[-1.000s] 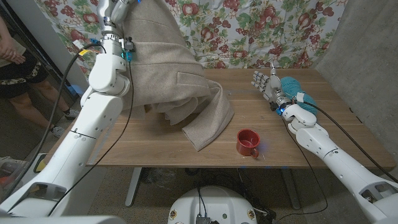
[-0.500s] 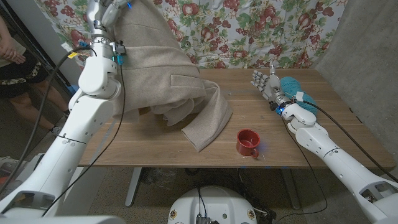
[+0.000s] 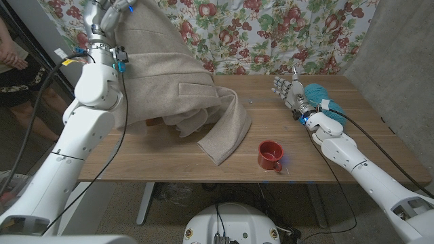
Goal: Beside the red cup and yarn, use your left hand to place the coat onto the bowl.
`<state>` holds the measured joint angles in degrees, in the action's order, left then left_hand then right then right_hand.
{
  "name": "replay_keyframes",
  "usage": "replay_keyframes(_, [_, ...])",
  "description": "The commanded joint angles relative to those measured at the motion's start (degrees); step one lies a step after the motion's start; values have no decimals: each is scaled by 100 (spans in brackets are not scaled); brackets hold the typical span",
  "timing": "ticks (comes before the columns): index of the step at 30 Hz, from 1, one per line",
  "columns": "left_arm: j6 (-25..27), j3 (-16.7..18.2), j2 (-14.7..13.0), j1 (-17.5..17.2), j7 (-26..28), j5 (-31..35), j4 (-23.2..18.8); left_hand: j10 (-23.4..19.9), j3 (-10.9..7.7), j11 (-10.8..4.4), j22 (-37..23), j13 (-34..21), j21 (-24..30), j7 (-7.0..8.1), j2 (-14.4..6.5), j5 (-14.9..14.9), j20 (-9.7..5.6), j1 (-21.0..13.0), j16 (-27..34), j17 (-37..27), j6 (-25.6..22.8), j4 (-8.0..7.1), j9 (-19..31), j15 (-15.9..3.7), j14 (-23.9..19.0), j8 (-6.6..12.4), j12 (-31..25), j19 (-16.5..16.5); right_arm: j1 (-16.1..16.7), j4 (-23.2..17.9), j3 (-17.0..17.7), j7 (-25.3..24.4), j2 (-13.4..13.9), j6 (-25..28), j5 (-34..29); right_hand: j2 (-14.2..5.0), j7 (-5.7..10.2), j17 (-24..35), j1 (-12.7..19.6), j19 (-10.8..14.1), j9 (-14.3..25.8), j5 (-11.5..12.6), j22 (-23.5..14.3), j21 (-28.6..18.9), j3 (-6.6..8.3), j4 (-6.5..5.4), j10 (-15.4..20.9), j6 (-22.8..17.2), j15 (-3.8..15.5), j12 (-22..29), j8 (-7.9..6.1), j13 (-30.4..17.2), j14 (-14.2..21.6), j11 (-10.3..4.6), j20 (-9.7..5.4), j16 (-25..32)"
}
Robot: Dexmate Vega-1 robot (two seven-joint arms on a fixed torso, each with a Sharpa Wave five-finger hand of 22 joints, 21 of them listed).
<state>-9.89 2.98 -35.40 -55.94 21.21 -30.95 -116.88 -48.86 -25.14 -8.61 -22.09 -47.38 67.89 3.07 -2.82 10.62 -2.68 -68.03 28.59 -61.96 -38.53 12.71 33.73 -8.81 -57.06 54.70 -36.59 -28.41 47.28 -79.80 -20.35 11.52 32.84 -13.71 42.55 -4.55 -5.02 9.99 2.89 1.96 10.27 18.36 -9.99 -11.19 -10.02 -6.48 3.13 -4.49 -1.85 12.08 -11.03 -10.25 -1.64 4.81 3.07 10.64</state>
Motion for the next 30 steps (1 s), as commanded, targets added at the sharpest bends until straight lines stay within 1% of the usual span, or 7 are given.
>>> replay_keyframes(1, [97,256,-74,-158,12,-30,43,-219,-368,-161,21,-17,57,7,-59,34,-576,5,-17,2,60,-347,3,-453,-61,53,30,24,-15,-43,-30,-66,-10,62,-33,-96,-29,24,-6,30,30,-30,-25,0,5,8,33,-15,11,-2,16,-33,30,22,18,-15])
replay_keyframes(9, [164,376,-135,-265,49,48,118,-228,-376,-158,79,-20,61,3,-59,41,-560,7,-49,-21,81,-344,-16,-452,-30,71,36,25,-37,-33,-54,-107,-29,84,-64,-95,-33,24,-6,30,31,-31,-25,0,7,8,31,-15,10,-3,15,-33,31,15,18,-14])
replay_keyframes(11, [207,416,-167,-296,61,75,133,-226,-376,-146,93,-21,58,-20,-62,43,-556,7,-61,-10,83,-345,-22,-454,-34,75,39,33,-38,-35,-59,-121,-35,90,-69,-95,-31,24,-6,29,31,-31,-25,0,8,9,29,-16,11,-4,15,-33,27,14,18,-16])
replay_keyframes(15, [267,500,-194,-385,60,64,173,-200,-378,-143,129,-18,58,-7,-68,49,-544,1,-79,-10,129,-341,-38,-454,-32,71,57,42,-30,-44,-62,-157,-47,89,-79,-96,-22,24,-6,29,31,-31,-25,0,10,9,27,-15,10,-4,15,-33,27,19,18,-16])
replay_keyframes(18, [259,551,-180,-438,69,58,209,-169,-382,-108,158,-31,55,-21,-83,56,-533,-9,-87,-44,161,-340,-48,-450,2,73,65,55,-19,-68,-70,-194,-41,122,-91,-96,-22,24,-6,28,31,-32,-25,0,11,9,36,-17,6,-1,14,-33,29,21,18,-15])
replay_keyframes(25, [225,743,-212,-584,48,92,227,-130,-374,-96,214,-36,53,-45,-104,70,-511,-28,-134,-16,221,-336,-66,-454,10,81,82,92,-17,-109,-97,-254,-53,161,-119,-96,-27,24,-6,26,31,-34,-25,1,14,9,27,-13,9,-5,16,-33,31,18,21,-14])
replay_keyframes(30, [263,886,-235,-702,77,155,210,-97,-369,-63,263,-4,38,-103,-118,87,-491,-56,-147,-67,262,-327,-77,-447,71,91,112,134,-2,-159,-122,-312,-61,191,-147,-97,-24,24,-6,27,31,-34,-25,0,16,9,29,-13,6,-4,16,-33,30,21,18,-14])
